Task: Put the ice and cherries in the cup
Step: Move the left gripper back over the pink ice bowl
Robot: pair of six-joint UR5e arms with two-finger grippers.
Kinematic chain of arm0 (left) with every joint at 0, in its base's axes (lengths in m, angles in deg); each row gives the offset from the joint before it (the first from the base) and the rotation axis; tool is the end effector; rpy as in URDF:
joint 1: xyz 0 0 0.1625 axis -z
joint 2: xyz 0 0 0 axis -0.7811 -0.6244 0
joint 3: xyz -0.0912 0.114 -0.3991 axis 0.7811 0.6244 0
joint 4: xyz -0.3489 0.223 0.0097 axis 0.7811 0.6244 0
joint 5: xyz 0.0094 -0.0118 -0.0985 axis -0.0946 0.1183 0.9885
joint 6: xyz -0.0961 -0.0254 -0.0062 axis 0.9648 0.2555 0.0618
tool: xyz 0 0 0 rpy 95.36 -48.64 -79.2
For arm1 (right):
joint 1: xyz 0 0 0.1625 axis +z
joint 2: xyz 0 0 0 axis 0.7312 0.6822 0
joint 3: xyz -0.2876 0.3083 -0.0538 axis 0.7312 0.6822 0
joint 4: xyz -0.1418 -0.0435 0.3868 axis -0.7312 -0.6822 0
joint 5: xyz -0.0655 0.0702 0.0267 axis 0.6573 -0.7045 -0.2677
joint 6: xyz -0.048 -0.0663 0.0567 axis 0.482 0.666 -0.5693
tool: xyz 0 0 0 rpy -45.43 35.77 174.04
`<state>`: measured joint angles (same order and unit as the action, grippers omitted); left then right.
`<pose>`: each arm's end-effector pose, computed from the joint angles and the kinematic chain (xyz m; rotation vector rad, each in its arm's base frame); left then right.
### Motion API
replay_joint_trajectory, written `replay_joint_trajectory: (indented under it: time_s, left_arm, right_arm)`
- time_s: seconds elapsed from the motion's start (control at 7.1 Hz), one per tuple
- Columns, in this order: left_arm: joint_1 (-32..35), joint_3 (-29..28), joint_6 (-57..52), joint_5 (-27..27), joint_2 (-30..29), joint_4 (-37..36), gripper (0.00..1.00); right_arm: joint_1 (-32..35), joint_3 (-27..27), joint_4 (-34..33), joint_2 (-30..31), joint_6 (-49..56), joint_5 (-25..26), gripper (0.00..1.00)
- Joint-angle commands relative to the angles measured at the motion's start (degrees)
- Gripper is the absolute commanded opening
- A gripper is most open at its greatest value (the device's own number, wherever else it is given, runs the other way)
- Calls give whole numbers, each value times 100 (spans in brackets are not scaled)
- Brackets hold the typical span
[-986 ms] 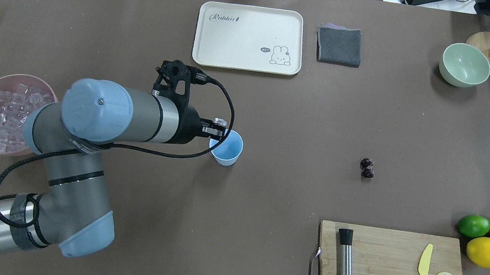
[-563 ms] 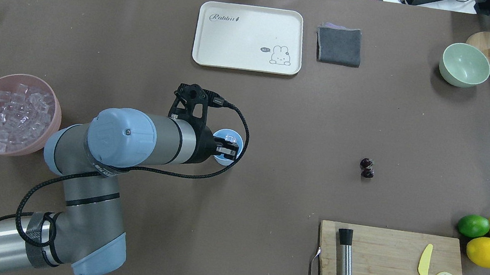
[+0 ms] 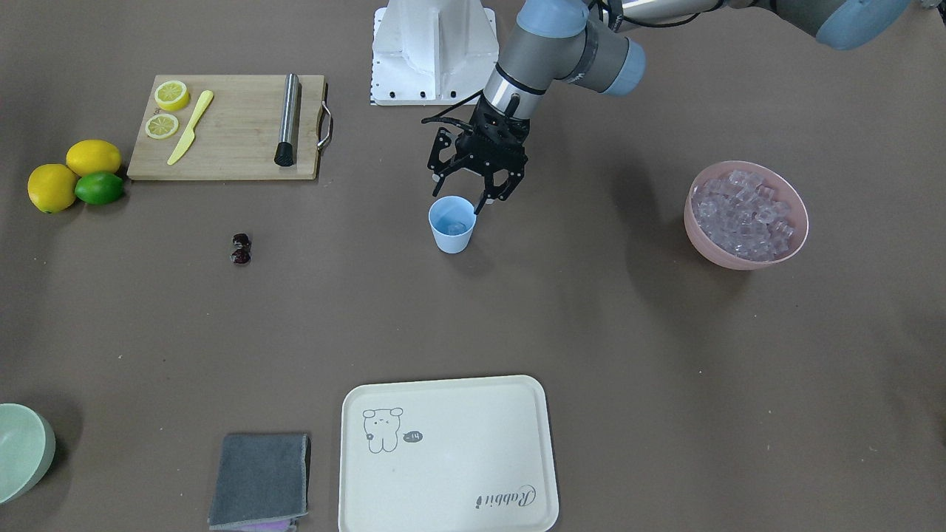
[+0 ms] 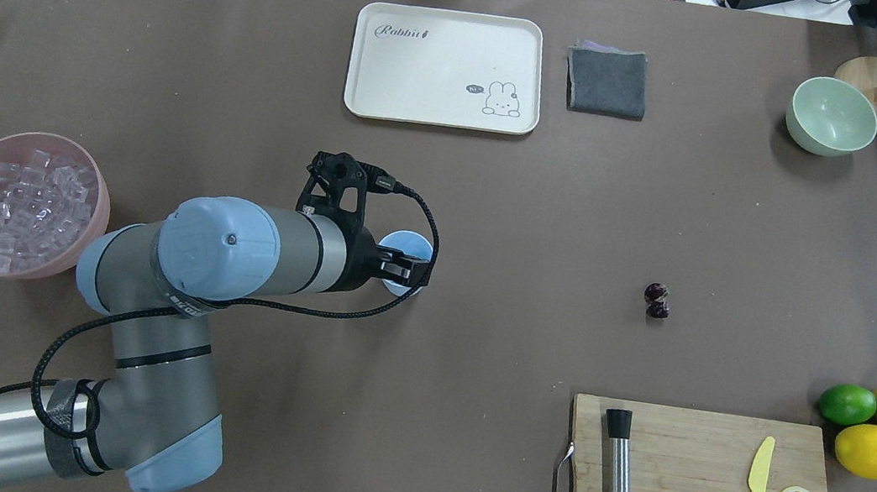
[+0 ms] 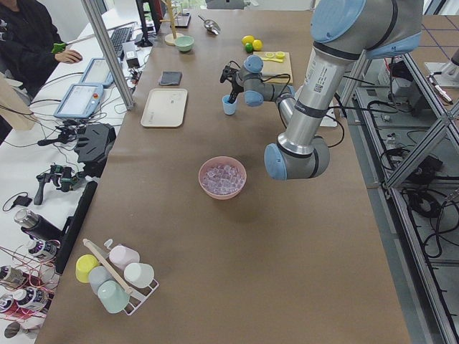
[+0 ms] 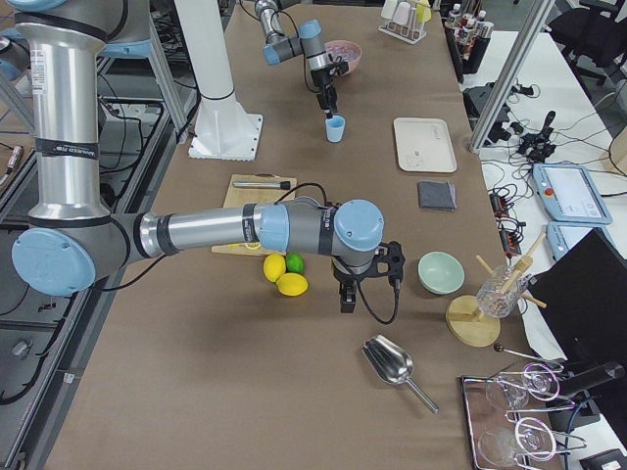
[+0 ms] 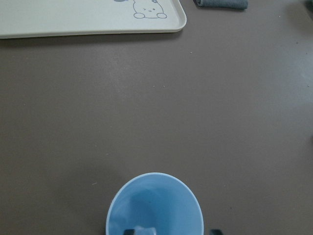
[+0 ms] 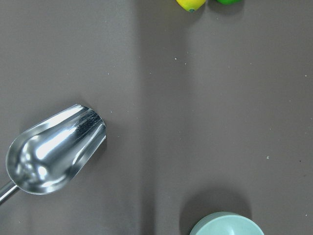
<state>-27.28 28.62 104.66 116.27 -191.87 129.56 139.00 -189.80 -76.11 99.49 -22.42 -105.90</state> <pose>0.5342 -0.3807 0.1985 0.4979 1.1417 0.0553 0.0712 -0.4660 0.5836 0.0204 -0.9097 -0.0096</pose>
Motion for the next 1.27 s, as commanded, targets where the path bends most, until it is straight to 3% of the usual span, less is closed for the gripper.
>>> replay_joint_trajectory:
  time_s: [0.0, 0.14, 0.56, 0.85, 1.13]
  left_arm:
    - [532, 688, -101, 477, 302, -1099, 97]
    - [1058, 1259, -624, 1038, 783, -1629, 97]
    - [2543, 2185, -2425, 2157, 2838, -1599, 97]
    - [2795, 2058, -2993, 2196, 4017, -657, 97]
    - [2795, 1636, -2932, 2196, 4556, 226, 97]
  right_arm:
    - [-8, -16, 0, -54, -9, 0, 100]
    - [-8, -16, 0, -72, -9, -9, 100]
    - [-8, -16, 0, -72, 0, -18, 100]
    - [-17, -16, 0, -63, 0, -18, 100]
    - [-17, -16, 9, -37, 9, -18, 100]
